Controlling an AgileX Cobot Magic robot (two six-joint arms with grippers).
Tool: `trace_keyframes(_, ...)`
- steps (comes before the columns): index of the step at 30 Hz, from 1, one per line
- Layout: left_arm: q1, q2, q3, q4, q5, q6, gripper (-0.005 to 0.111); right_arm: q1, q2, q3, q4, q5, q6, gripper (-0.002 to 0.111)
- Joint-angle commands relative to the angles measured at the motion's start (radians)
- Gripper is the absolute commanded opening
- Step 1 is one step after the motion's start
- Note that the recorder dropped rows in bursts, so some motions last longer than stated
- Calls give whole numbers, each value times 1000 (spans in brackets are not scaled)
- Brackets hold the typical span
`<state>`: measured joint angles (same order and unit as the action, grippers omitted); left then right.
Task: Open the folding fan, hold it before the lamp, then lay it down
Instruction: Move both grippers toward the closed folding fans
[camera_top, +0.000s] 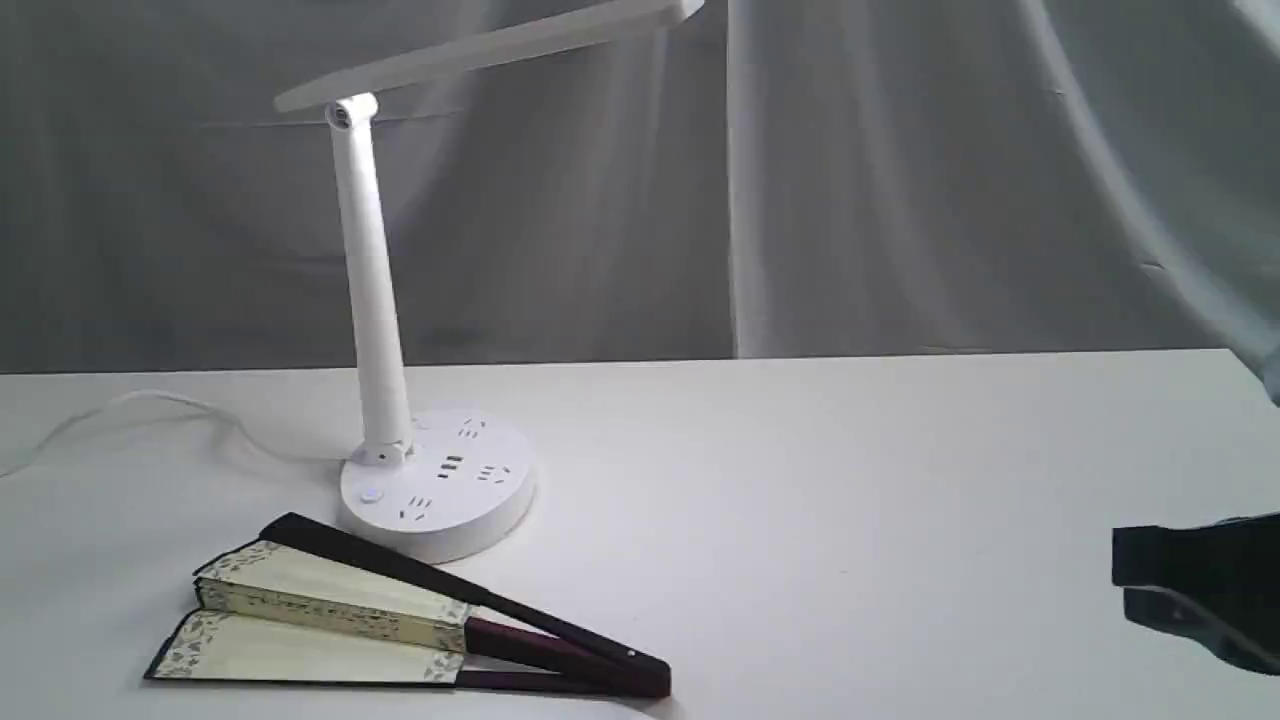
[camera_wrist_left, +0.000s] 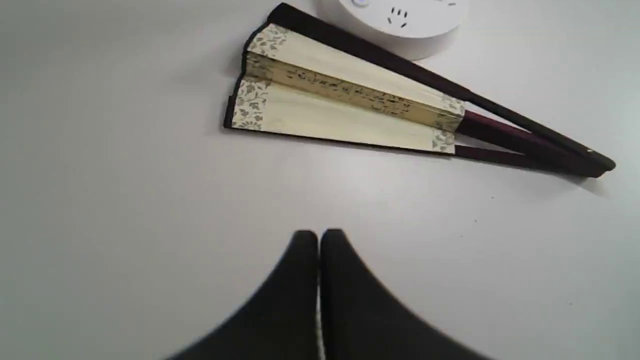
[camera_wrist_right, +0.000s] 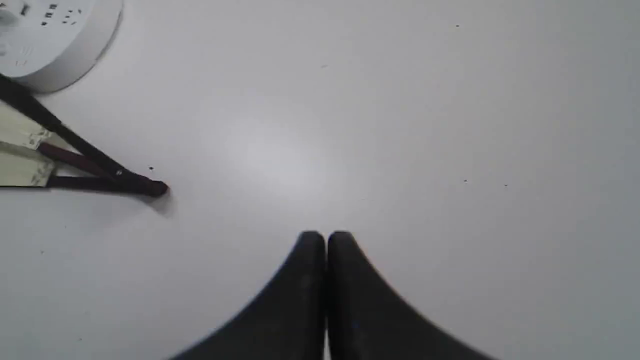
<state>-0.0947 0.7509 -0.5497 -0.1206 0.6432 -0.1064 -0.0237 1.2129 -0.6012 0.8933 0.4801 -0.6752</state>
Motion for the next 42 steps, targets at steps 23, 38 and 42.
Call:
trace_keyframes(23, 2, 174, 4, 306, -699, 25, 0, 5, 235, -117, -21, -412, -192, 0)
trace_keyframes(38, 2, 555, 104, 182, -1112, 28, 0, 128, 240, -117, -87, -584, -267, 0)
trace_keyframes(42, 2, 594, 104, 182, -1117, 24, 0, 171, 240, -117, -43, -601, -75, 0)
